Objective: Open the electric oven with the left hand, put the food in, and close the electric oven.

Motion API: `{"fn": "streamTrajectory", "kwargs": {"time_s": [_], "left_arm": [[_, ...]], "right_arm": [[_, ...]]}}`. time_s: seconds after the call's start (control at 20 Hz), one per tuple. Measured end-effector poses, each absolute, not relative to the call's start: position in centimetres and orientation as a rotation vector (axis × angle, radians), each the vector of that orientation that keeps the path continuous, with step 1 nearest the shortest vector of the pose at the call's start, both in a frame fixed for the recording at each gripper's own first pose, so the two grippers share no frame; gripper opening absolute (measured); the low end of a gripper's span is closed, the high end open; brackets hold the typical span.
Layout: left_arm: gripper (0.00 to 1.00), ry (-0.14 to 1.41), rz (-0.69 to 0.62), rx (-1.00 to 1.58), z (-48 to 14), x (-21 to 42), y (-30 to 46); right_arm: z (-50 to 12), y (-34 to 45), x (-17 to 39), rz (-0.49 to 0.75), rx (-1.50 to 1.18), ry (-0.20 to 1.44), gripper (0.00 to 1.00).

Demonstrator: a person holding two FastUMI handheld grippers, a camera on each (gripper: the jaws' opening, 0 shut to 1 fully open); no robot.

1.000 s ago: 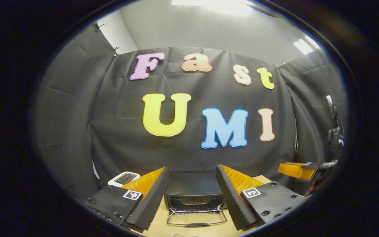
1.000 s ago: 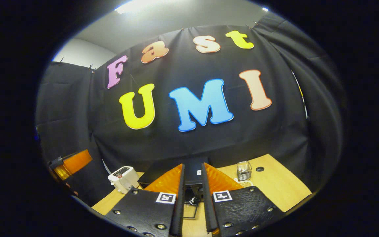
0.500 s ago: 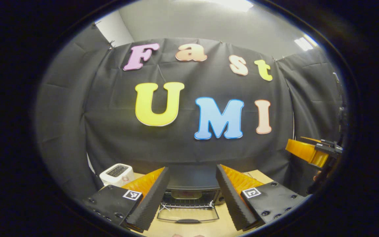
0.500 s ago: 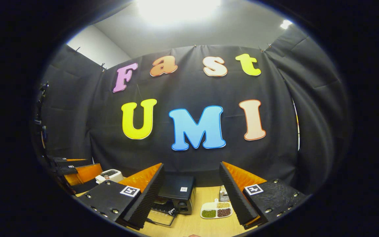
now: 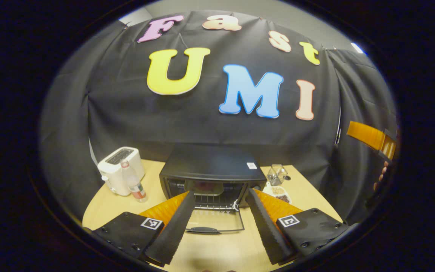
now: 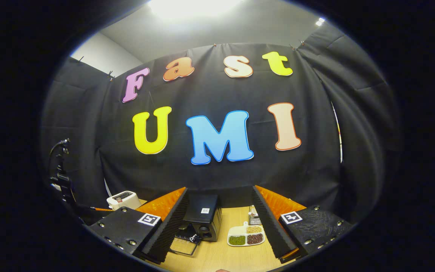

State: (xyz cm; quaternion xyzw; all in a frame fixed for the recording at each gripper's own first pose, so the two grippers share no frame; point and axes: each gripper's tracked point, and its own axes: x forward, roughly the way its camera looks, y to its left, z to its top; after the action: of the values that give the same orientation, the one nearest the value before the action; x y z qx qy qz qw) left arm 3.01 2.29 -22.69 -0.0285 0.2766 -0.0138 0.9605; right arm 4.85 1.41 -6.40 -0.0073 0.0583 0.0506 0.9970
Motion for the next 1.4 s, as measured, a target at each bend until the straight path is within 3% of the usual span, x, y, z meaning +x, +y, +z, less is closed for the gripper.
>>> {"fn": "streamTrajectory", "kwargs": {"time_s": [0.1, 0.2, 0.25, 0.35, 0.4, 0.45, 0.6, 0.65, 0.8, 0.9, 0.95, 1.0, 1.1, 1.25, 1.3, 1.35, 1.4], "left_arm": [[0.96, 0.612, -0.019, -0.062, -25.3, 2.6, 2.5], [1.0, 0.681, -0.011, -0.042, -28.4, 2.0, 3.0], [0.95, 0.727, -0.008, -0.032, -30.1, 1.6, 3.4], [1.0, 0.819, 0.004, -0.029, -33.2, 0.8, 3.8], [0.91, 0.862, 0.005, -0.031, -34.8, 0.5, 4.0], [1.0, 0.904, 0.005, -0.03, -36.3, 0.1, 4.2], [0.95, 1.043, -0.009, -0.025, -40.4, -1.7, 4.6], [1.0, 1.086, -0.005, -0.021, -41.4, -2.1, 4.9], [0.91, 1.191, 0.01, -0.026, -45.0, -2.9, 5.7], [0.96, 1.25, 0.015, -0.032, -46.4, -3.2, 6.1], [0.92, 1.272, 0.02, -0.024, -47.0, -3.1, 6.5], [1.0, 1.29, 0.023, -0.015, -47.5, -3.1, 6.6], [0.96, 1.317, 0.018, -0.015, -48.6, -2.8, 6.6], [0.96, 1.357, 0.0, -0.019, -50.0, -2.4, 6.4], [1.0, 1.367, -0.005, -0.01, -50.6, -2.2, 6.4], [0.96, 1.373, -0.01, -0.004, -51.1, -2.0, 6.5], [1.0, 1.379, -0.014, -0.001, -51.4, -1.7, 6.4]], "right_arm": [[-7.1, 0.6, 5.0, 0.087, -0.004, 0.14, 1.0], [-7.5, 0.0, 5.1, 0.073, 0.017, 0.153, 1.0], [-7.8, -0.3, 5.3, 0.069, 0.025, 0.162, 1.0], [-8.4, -0.9, 5.5, 0.058, 0.041, 0.175, 1.0], [-8.6, -1.2, 5.7, 0.051, 0.05, 0.181, 1.0], [-9.0, -1.5, 5.9, 0.044, 0.058, 0.188, 1.0], [-9.9, -2.7, 6.1, 0.02, 0.065, 0.211, 1.0], [-10.1, -3.1, 5.9, 0.012, 0.065, 0.219, 1.0], [-11.1, -3.6, 5.9, -0.009, 0.066, 0.239, 1.0], [-11.7, -3.9, 5.9, -0.022, 0.064, 0.249, 1.0], [-11.9, -4.1, 5.8, -0.028, 0.064, 0.256, 1.0], [-12.1, -4.2, 5.8, -0.034, 0.062, 0.26, 1.0], [-12.4, -4.4, 5.9, -0.048, 0.061, 0.267, 1.0], [-12.6, -4.5, 5.8, -0.062, 0.063, 0.274, 1.0], [-12.6, -4.7, 5.7, -0.066, 0.061, 0.273, 1.0], [-12.5, -4.7, 5.8, -0.07, 0.058, 0.273, 1.0], [-12.5, -4.7, 5.7, -0.072, 0.055, 0.273, 1.0]]}}
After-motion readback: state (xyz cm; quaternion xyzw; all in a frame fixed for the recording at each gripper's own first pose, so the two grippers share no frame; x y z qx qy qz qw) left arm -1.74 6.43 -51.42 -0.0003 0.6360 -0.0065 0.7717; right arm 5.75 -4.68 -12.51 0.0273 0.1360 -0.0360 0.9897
